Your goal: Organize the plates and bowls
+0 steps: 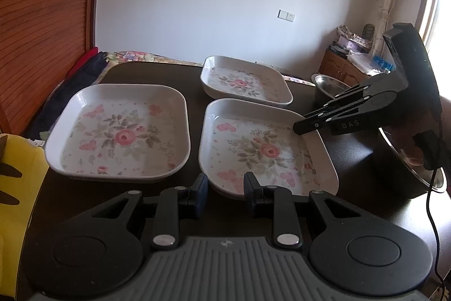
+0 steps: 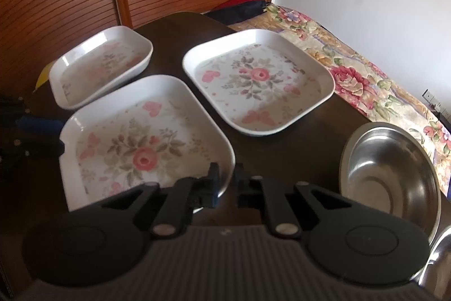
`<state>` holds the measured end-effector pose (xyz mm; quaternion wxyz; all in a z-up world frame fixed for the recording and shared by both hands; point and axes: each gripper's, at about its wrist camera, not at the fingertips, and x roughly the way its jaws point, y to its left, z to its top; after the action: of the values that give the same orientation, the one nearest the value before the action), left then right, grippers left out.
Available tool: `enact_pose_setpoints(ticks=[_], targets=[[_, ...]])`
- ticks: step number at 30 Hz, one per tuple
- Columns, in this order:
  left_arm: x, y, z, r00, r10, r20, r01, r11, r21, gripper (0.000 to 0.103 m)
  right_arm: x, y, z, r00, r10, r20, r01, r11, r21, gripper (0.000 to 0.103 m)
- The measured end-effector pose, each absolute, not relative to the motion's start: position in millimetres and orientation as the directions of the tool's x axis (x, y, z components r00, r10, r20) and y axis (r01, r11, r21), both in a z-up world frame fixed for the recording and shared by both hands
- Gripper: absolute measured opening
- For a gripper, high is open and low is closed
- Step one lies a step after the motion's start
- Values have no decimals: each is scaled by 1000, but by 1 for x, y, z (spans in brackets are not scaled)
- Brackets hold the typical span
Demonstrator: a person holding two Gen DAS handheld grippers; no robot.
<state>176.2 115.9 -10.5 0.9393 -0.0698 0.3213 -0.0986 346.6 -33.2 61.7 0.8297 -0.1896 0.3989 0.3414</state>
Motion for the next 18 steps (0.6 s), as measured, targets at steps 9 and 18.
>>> enact_pose_setpoints(ticks=[9, 18], targets=[[181, 120, -14, 770, -223, -598, 97, 967, -235, 53, 344, -32, 62, 455, 417, -787, -723, 689, -53, 12], [168, 118, -12, 793, -215, -569, 95, 968, -232, 45, 341, -36, 61, 473, 430, -769, -686, 728, -15, 11]])
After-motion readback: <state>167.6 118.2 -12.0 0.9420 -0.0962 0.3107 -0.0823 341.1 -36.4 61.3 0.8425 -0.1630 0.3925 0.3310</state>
